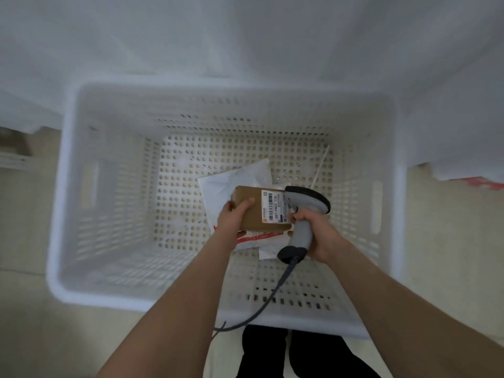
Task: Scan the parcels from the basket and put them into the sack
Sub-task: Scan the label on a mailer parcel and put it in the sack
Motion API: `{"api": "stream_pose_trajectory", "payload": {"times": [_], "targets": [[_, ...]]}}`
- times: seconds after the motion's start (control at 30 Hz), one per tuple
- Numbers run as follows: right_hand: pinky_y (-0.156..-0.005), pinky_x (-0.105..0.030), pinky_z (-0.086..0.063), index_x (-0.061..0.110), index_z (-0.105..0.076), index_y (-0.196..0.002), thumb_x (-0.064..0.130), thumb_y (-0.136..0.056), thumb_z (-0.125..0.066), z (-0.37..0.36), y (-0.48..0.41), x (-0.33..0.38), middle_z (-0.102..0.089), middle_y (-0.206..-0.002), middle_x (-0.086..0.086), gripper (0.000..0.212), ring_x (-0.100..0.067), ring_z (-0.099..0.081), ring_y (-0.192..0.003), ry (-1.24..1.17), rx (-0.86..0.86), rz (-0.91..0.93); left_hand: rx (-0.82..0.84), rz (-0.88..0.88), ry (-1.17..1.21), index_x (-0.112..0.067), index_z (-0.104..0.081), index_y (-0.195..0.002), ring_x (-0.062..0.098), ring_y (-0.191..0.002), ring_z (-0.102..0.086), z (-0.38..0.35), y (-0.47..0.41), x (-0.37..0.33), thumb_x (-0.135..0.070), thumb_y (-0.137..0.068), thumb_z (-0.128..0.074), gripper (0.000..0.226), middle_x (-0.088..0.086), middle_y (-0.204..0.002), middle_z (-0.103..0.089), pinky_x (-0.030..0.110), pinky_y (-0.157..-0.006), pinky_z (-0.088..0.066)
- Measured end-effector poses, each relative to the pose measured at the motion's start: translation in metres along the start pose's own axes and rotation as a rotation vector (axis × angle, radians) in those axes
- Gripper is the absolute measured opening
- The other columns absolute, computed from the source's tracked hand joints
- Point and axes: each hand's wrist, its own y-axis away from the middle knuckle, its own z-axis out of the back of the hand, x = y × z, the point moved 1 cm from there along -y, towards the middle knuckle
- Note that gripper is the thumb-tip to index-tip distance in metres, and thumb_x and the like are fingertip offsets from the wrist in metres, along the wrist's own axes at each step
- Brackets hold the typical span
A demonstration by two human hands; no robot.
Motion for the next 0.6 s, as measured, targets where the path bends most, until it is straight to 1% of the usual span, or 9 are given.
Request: {"api": "stream_pose_trajectory", "payload": {"times": [0.07, 0.1, 0.17, 0.23, 0.33, 0.4, 0.43, 0.5, 0.6], "targets": [[-0.045, -0.025, -0.052, 0.009, -0.061, -0.085, 0.004, -0.09, -0.051, -0.014, 0.026, 0.001, -0.07, -0.061, -0.002, 0.012, -0.014, -0.067, -0.052, 0.042, 0.04, -0.007, 0.047, -0.002, -0.045, -0.022, -0.026, -0.147, 0.024, -0.111, -0.055, 0.016, 0.027, -0.01, -0.03, -0.081, -0.072, 0.081, 0.006, -0.135, -0.049, 0.041, -0.091, -0.049], [-0.052, -0.028, -0.054, 0.01, -0.061, -0.085, 0.004, -0.09, -0.052, -0.02, 0.04, 0.002, -0.071, -0.069, -0.004, 0.012, -0.017, -0.069, -0.06, 0.065, 0.05, -0.009, 0.07, -0.001, -0.074, -0.022, -0.024, -0.148, 0.024, -0.111, -0.055, 0.025, 0.042, -0.016, -0.026, -0.081, -0.072, 0.083, 0.006, -0.136, -0.048, 0.039, -0.089, -0.05], [-0.069, -0.035, -0.052, 0.013, -0.061, -0.087, 0.003, -0.088, -0.054, -0.027, 0.071, 0.005, -0.069, -0.089, -0.007, 0.012, -0.021, -0.066, -0.079, 0.091, 0.038, -0.002, 0.078, -0.001, -0.095, -0.023, -0.029, -0.146, 0.02, -0.104, -0.056, 0.042, 0.074, -0.031, -0.026, -0.081, -0.07, 0.077, 0.005, -0.129, -0.053, 0.034, -0.077, -0.049], [-0.074, -0.038, -0.052, 0.014, -0.061, -0.093, 0.0, -0.086, -0.059, -0.034, 0.103, 0.011, -0.071, -0.097, -0.008, 0.016, -0.023, -0.068, -0.087, 0.061, 0.007, 0.029, 0.03, -0.009, -0.071, -0.019, -0.042, -0.136, 0.016, -0.094, -0.058, 0.061, 0.106, -0.05, -0.031, -0.081, -0.07, 0.063, 0.004, -0.114, -0.06, 0.031, -0.068, -0.045], [-0.057, -0.031, -0.054, 0.01, -0.058, -0.099, -0.001, -0.086, -0.064, -0.052, 0.153, 0.023, -0.071, -0.091, -0.012, 0.018, -0.021, -0.069, -0.076, -0.08, -0.094, 0.083, 0.02, -0.043, -0.042, -0.014, -0.058, -0.112, 0.013, -0.084, -0.061, 0.087, 0.156, -0.083, -0.035, -0.08, -0.068, 0.04, 0.001, -0.093, -0.066, 0.028, -0.065, -0.05], [-0.044, -0.025, -0.051, 0.008, -0.058, -0.101, 0.009, -0.089, -0.066, -0.069, 0.188, 0.031, -0.069, -0.08, -0.011, 0.015, -0.019, -0.067, -0.065, -0.178, -0.097, 0.106, 0.064, -0.061, -0.026, -0.016, -0.061, -0.102, 0.015, -0.084, -0.063, 0.1, 0.192, -0.104, -0.035, -0.081, -0.067, 0.029, 0.002, -0.09, -0.066, 0.027, -0.063, -0.054], [-0.041, -0.024, -0.05, 0.008, -0.059, -0.1, 0.017, -0.088, -0.069, -0.079, 0.206, 0.035, -0.069, -0.073, -0.009, 0.018, -0.018, -0.067, -0.059, -0.201, -0.071, 0.11, 0.079, -0.068, -0.018, -0.018, -0.061, -0.099, 0.016, -0.086, -0.063, 0.105, 0.21, -0.114, -0.036, -0.082, -0.066, 0.026, 0.003, -0.092, -0.066, 0.03, -0.064, -0.056], [-0.043, -0.025, -0.051, 0.011, -0.061, -0.098, 0.034, -0.078, -0.078, -0.101, 0.241, 0.041, -0.068, -0.065, -0.006, 0.035, -0.016, -0.065, -0.051, -0.178, -0.014, 0.099, 0.111, -0.077, 0.017, -0.018, -0.059, -0.105, 0.02, -0.09, -0.063, 0.114, 0.244, -0.13, -0.036, -0.082, -0.066, 0.03, 0.005, -0.099, -0.064, 0.036, -0.067, -0.058], [-0.042, -0.025, -0.049, 0.011, -0.064, -0.102, 0.045, -0.06, -0.082, -0.133, 0.289, 0.045, -0.068, -0.078, -0.008, 0.058, -0.016, -0.062, -0.055, -0.156, 0.034, 0.088, 0.21, -0.056, 0.023, -0.019, -0.053, -0.117, 0.024, -0.092, -0.064, 0.124, 0.297, -0.146, -0.036, -0.082, -0.067, 0.042, 0.009, -0.106, -0.062, 0.042, -0.07, -0.058]]}}
